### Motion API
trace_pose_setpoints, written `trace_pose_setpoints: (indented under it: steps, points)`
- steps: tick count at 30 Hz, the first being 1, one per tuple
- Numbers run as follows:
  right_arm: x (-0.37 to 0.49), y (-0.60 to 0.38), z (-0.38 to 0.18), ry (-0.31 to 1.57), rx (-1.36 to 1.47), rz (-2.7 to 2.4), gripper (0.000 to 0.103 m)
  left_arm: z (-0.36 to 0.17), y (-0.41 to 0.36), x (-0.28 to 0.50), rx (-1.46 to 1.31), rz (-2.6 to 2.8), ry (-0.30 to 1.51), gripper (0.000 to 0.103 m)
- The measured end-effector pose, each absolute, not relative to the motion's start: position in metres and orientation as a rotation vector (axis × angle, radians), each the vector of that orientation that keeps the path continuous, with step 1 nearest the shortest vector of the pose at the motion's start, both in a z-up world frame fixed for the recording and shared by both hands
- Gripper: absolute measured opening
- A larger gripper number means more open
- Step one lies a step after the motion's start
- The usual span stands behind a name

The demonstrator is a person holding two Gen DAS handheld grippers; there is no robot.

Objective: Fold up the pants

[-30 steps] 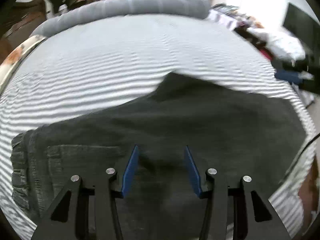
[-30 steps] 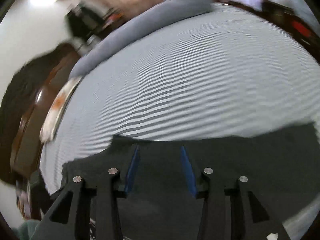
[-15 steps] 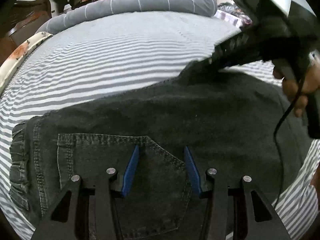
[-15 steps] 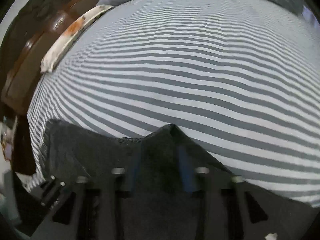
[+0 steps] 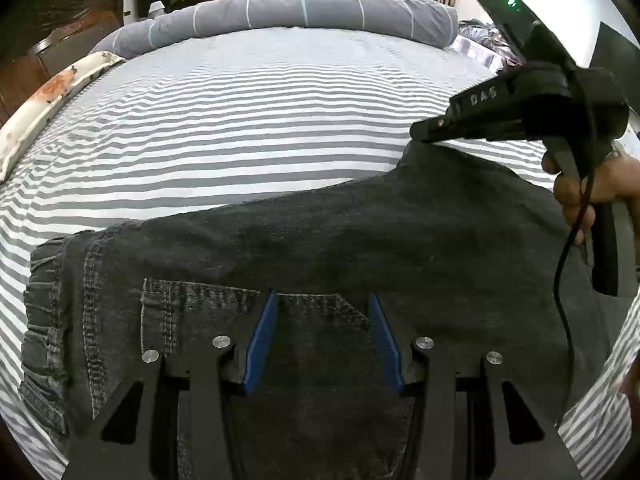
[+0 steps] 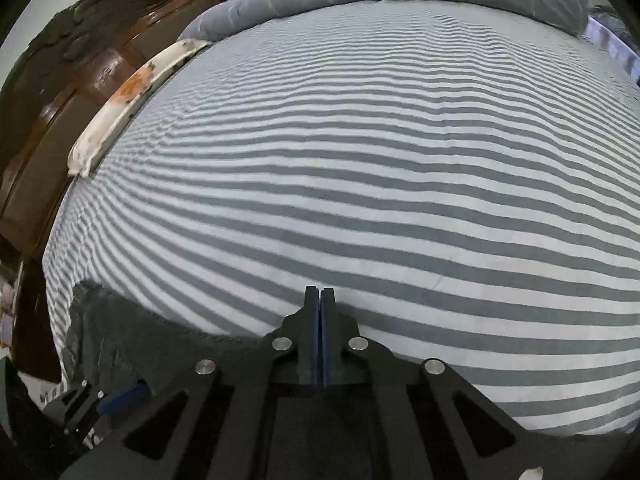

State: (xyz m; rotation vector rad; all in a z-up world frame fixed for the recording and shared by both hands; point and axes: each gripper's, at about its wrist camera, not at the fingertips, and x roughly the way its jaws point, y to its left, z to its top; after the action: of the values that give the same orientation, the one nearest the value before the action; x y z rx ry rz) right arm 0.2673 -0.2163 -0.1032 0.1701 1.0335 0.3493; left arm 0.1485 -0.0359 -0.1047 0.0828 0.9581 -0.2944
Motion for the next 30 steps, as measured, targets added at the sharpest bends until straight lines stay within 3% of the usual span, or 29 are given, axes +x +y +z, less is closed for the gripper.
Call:
trace_pose_setpoints:
  steps: [4, 6, 8, 10, 12, 14, 18, 25, 28, 30]
  points:
    - [0.252, -0.224, -0.086, 1.001, 0.197, 0.366, 0.015, -0.099, -0.035, 0.145, 0.070, -0.292, 0.973, 0.049]
    - [0.244, -0.224, -0.082, 1.002, 0.154, 0.377, 0.042, -0.096, -0.034, 0.139, 0.072, -0.300, 0.982, 0.049]
    - [0.240, -0.217, -0.084, 1.011, 0.083, 0.394, 0.048, -0.096, -0.032, 0.134, 0.088, -0.306, 0.983, 0.049]
    - [0.241, -0.210, -0.090, 1.045, 0.045, 0.436, 0.044, -0.096, -0.032, 0.129, 0.102, -0.304, 0.986, 0.049]
    - [0.240, -0.199, -0.096, 1.081, -0.003, 0.468, 0.025, -0.096, -0.031, 0.125, 0.112, -0.302, 0.988, 0.049]
    - [0.238, -0.189, -0.099, 1.083, -0.086, 0.464, 0.014, -0.096, -0.031, 0.123, 0.116, -0.296, 0.990, 0.049]
    - [0.239, -0.194, -0.094, 1.042, -0.073, 0.421, 0.003, -0.095, -0.029, 0.120, 0.106, -0.291, 0.996, 0.049]
    - [0.255, -0.195, -0.112, 1.050, -0.013, 0.340, 0.004, -0.104, -0.031, 0.116, 0.154, -0.260, 0.992, 0.049]
    - [0.252, -0.199, -0.106, 1.044, 0.033, 0.316, 0.015, -0.105, -0.026, 0.122, 0.133, -0.248, 1.004, 0.049]
    - [0.237, -0.211, -0.094, 1.012, 0.112, 0.310, 0.035, -0.102, -0.026, 0.122, 0.123, -0.236, 1.013, 0.049]
